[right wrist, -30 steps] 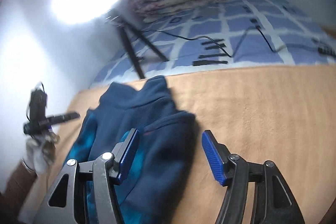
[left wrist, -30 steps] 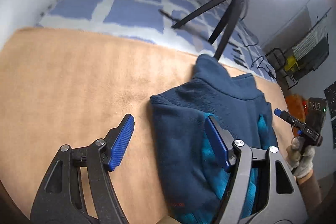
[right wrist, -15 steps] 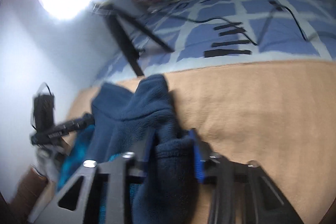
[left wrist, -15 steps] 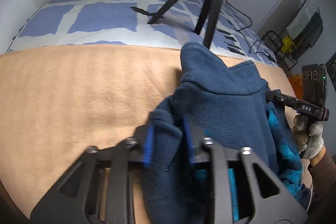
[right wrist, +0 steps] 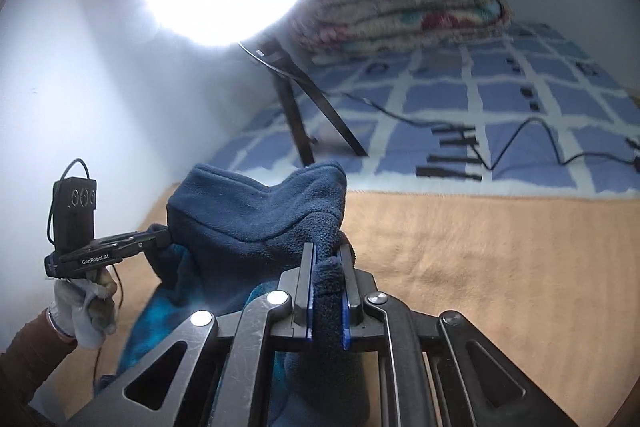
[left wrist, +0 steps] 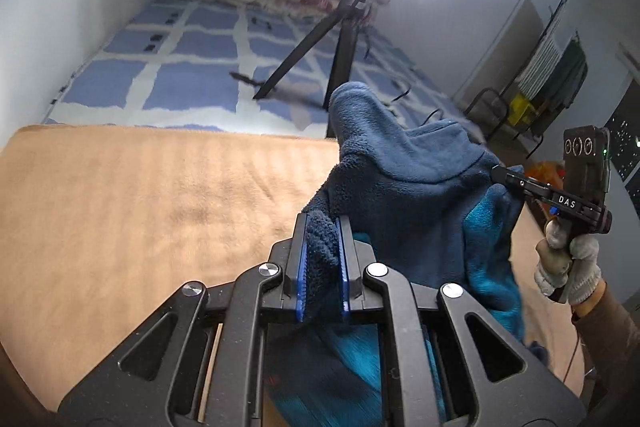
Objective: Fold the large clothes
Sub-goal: 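Lift the bundle with both tools and fold it over onto itself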
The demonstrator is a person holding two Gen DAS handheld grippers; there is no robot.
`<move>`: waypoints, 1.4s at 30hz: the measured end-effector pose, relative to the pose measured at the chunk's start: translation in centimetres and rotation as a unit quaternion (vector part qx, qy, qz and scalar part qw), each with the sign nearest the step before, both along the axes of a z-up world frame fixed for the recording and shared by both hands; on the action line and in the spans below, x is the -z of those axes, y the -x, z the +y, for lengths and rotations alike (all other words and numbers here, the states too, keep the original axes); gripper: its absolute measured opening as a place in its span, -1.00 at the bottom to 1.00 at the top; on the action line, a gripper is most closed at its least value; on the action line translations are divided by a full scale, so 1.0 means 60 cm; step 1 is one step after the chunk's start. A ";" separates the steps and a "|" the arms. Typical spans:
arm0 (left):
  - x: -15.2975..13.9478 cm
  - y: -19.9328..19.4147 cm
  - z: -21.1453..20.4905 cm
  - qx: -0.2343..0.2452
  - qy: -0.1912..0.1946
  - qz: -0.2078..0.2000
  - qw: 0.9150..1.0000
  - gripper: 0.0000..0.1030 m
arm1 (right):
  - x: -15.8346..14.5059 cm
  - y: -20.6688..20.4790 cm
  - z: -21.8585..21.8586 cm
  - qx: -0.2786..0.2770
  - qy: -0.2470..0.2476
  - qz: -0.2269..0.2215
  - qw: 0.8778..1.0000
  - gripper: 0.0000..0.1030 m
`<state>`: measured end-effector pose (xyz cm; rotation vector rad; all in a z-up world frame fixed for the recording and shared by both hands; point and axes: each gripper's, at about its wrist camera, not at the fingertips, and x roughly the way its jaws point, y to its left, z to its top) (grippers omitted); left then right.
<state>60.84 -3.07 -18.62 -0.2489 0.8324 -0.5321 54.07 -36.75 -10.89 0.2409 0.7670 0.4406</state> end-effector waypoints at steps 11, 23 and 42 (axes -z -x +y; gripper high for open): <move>-0.117 0.168 0.018 0.012 0.031 -0.049 0.998 -0.81 | -0.104 0.151 0.010 -0.004 -0.007 -0.051 0.999 -0.87; -0.141 0.402 0.034 0.018 0.020 -0.027 0.999 -0.81 | -0.113 0.396 0.023 0.000 -0.021 -0.040 0.999 -0.87; -0.017 0.597 0.018 0.025 -0.044 0.032 0.998 -0.81 | -0.016 0.596 0.055 0.028 0.027 -0.008 0.999 -0.86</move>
